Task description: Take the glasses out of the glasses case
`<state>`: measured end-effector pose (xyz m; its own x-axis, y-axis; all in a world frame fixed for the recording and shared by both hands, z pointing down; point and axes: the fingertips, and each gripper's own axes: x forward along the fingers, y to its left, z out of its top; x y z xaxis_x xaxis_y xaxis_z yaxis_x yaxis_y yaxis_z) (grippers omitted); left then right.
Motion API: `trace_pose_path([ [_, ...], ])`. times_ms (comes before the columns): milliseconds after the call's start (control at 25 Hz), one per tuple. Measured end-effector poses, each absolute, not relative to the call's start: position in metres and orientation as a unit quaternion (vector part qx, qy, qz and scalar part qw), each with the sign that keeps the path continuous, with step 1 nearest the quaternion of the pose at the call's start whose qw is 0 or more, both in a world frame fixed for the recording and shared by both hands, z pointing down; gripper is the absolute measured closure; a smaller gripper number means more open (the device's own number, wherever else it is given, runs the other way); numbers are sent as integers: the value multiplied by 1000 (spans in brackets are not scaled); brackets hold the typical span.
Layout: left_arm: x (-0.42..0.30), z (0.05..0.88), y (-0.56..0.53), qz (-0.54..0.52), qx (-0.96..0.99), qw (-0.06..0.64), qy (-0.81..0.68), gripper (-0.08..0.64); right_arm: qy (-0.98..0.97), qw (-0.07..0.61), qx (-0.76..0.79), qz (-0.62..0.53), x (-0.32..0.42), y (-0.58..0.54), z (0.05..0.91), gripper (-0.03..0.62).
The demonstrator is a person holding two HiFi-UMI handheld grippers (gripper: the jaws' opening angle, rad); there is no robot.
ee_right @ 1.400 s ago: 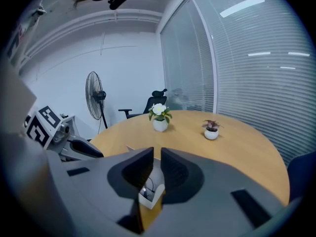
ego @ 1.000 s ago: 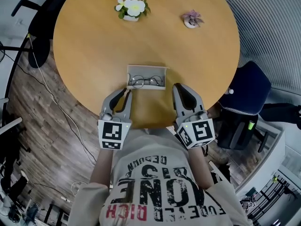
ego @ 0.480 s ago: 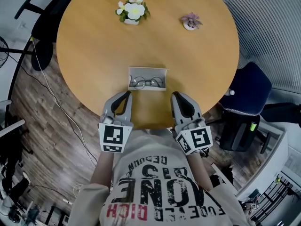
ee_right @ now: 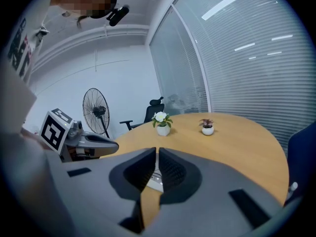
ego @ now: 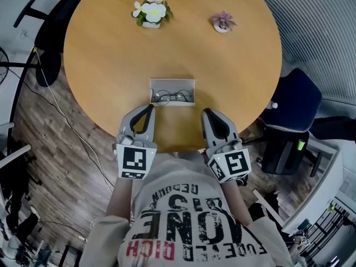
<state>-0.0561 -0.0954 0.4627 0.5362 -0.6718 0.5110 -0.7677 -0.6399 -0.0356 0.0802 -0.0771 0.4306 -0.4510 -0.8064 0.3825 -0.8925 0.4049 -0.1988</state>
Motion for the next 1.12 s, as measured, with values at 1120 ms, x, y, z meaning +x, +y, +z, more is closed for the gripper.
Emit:
trace_pose_path([
  [1120,8,536,-106,489,861,-33,-134,468,-799,107,545,230,102,-66,451,563],
])
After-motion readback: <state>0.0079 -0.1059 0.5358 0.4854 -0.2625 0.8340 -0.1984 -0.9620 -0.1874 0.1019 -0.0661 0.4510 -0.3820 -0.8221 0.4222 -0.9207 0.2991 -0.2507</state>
